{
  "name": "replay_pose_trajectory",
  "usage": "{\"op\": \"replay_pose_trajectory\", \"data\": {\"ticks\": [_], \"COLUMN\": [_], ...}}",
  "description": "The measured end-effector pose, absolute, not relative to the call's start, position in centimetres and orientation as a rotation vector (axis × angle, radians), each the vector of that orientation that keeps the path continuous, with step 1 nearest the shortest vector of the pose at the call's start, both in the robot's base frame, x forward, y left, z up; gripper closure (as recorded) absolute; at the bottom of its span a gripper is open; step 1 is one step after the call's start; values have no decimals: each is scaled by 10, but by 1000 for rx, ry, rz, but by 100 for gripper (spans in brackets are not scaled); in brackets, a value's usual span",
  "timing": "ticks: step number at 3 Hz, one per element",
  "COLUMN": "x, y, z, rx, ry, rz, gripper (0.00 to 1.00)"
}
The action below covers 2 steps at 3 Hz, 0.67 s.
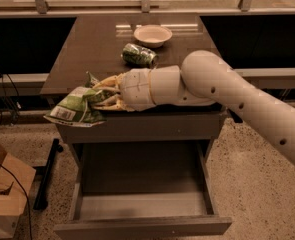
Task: Pick green jalapeno chip bag from middle drawer and place on counter
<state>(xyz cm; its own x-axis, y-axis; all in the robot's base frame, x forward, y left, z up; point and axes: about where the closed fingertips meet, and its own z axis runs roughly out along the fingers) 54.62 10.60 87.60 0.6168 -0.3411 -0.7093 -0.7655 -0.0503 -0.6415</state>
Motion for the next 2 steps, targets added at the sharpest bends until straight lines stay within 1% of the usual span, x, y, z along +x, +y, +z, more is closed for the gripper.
{"op": "replay_pose_trajectory", "data": {"ticks": [2], "x": [637], "y": [114], "z": [905], "rx": [-1675], "ry": [898], "rz": [277], "gripper": [100]}}
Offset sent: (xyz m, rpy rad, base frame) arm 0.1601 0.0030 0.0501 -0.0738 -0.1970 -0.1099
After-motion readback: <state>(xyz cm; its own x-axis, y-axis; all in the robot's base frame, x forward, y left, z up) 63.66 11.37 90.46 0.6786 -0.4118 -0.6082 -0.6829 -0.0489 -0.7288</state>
